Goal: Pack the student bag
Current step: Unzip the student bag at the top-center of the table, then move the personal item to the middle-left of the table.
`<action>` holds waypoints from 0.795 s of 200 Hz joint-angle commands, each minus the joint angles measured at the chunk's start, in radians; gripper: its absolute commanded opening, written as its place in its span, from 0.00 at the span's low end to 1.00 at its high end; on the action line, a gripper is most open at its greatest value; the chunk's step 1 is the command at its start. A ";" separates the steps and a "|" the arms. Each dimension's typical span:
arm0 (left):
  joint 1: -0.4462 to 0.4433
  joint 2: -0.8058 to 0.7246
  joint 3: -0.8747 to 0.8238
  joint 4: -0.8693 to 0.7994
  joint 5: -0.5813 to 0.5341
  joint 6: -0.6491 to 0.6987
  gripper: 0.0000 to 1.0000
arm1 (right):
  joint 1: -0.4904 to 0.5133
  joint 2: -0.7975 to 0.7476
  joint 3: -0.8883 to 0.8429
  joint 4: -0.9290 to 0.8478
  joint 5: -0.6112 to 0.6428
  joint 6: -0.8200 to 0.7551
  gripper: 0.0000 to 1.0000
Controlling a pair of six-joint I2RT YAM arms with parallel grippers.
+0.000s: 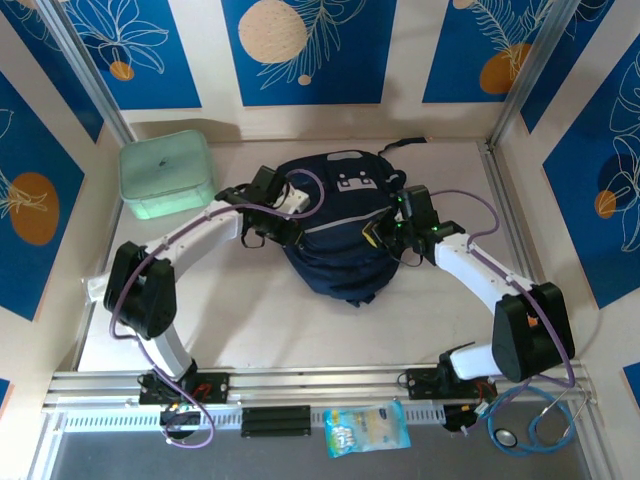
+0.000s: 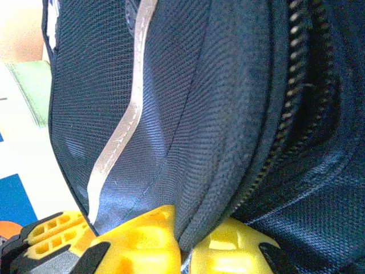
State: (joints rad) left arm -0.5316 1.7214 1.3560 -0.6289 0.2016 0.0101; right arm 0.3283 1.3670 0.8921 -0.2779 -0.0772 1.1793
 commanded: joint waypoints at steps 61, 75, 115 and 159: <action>0.084 -0.109 -0.069 0.128 -0.113 -0.134 0.54 | -0.008 -0.104 0.011 -0.070 0.072 -0.146 0.47; 0.123 -0.189 -0.156 0.179 -0.134 -0.213 0.60 | -0.005 -0.129 0.010 -0.087 0.093 -0.182 0.58; 0.303 -0.361 -0.420 0.291 -0.194 -0.443 0.79 | -0.003 -0.163 0.021 -0.120 0.141 -0.265 0.66; 0.409 -0.488 -0.621 0.297 -0.426 -0.595 1.00 | 0.023 -0.131 0.074 -0.151 0.191 -0.327 0.86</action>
State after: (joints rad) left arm -0.1532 1.2991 0.8204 -0.3573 -0.0757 -0.4637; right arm 0.3351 1.2160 0.9070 -0.3912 0.0692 0.9127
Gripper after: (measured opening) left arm 0.994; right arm 0.822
